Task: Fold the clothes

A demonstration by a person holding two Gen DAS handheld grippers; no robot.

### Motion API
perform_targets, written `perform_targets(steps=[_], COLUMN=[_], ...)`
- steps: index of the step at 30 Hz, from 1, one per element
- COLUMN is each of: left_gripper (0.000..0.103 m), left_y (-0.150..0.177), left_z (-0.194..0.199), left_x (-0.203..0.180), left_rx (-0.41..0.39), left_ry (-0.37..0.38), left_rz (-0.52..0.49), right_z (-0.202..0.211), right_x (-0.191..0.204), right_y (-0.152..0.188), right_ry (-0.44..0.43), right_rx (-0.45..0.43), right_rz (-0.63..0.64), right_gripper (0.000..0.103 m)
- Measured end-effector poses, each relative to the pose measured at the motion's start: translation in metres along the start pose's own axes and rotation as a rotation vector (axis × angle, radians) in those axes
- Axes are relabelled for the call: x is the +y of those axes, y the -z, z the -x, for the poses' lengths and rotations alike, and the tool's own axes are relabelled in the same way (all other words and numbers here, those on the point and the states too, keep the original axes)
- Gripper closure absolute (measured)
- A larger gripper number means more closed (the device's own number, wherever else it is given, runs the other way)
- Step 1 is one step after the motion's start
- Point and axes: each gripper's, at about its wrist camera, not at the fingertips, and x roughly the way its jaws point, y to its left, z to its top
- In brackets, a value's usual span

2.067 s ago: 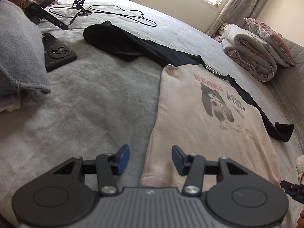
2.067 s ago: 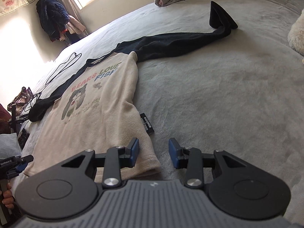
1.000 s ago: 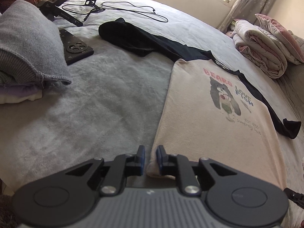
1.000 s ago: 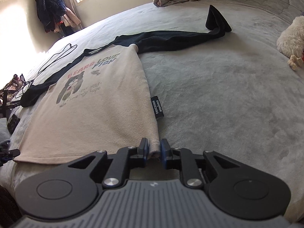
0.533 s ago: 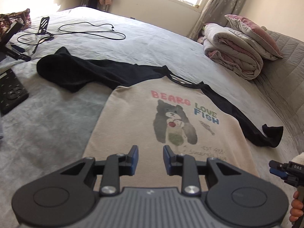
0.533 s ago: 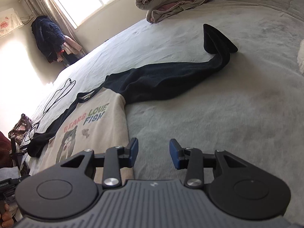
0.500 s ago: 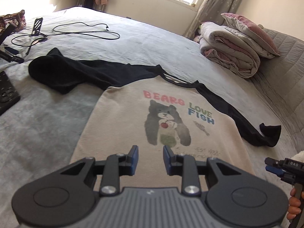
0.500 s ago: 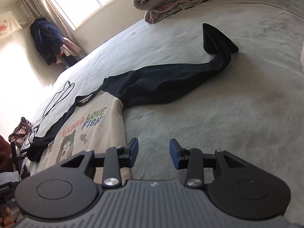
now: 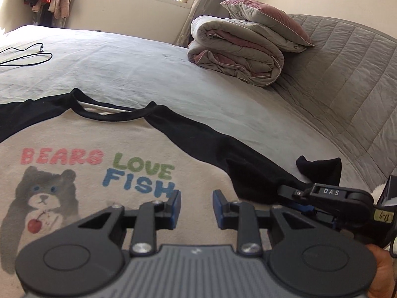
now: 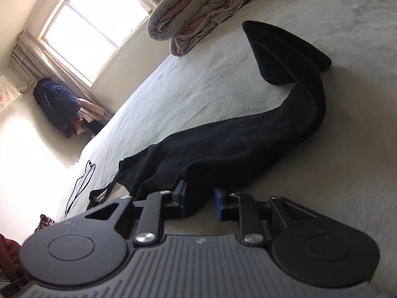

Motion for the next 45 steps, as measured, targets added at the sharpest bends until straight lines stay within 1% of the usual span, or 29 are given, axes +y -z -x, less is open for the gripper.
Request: perform_targets(steps=[1,3,6,8,11,12,13,14,17,20,23,28,34,42,43,45], left_gripper=[0.075,0.075,0.075,0.075,0.074,0.074,0.074,0.074,0.076,0.078,0.078,0.077,0.078,0.078,0.078,0.078], left_y=[0.001,0.003,0.011,0.016,0.015,0.015,0.015,0.014,0.014,0.011,0.007,0.005,0.004,0.003,0.003,0.002], left_z=[-0.005,-0.015,-0.026,-0.029,-0.023,-0.021,-0.02,-0.018,-0.012,-0.007,-0.003,-0.002,-0.012,-0.024,-0.026,-0.028], left_x=[-0.002,-0.005,-0.005,-0.005,-0.005,-0.005,-0.005,-0.005,-0.005,-0.009,-0.023,-0.046,-0.047,-0.049,-0.049,-0.042], left_rx=[-0.001,-0.002,0.014,0.001,-0.007,-0.009,-0.012,-0.014,-0.015,0.006,0.033,0.082,0.129,0.192,0.2,0.215], left_ry=[0.002,0.004,-0.008,-0.012,-0.007,-0.005,-0.003,-0.002,0.011,0.041,0.064,0.066,0.043,0.011,0.009,0.023], left_rz=[-0.008,-0.024,-0.04,-0.063,-0.065,-0.066,-0.067,-0.068,-0.059,-0.034,-0.038,-0.107,-0.098,-0.087,-0.082,-0.025], right_z=[-0.001,0.005,0.005,-0.001,-0.012,-0.012,-0.011,-0.011,-0.002,0.006,0.014,0.022,0.032,0.023,0.023,0.025], right_x=[0.0,0.003,0.005,0.005,0.005,0.006,0.006,0.006,0.011,0.023,0.033,0.046,0.051,0.033,0.032,0.032], right_y=[-0.002,-0.013,-0.033,-0.039,-0.036,-0.033,-0.03,-0.027,-0.016,-0.003,0.005,0.007,0.019,0.035,0.034,0.032], right_ry=[0.012,0.031,0.05,0.071,0.109,0.102,0.095,0.088,0.023,0.008,-0.002,-0.004,-0.038,-0.095,-0.102,-0.114], right_rx=[-0.022,-0.096,-0.136,-0.115,-0.048,-0.034,-0.019,-0.004,0.065,0.121,0.149,0.177,0.194,0.252,0.253,0.266], right_rz=[0.013,0.038,0.078,0.102,0.15,0.14,0.129,0.118,0.098,0.151,0.181,0.198,0.195,0.151,0.155,0.164], right_gripper=[0.091,0.092,0.092,0.092,0.09,0.088,0.083,0.083,0.082,0.082,0.082,0.082,0.082,0.081,0.081,0.077])
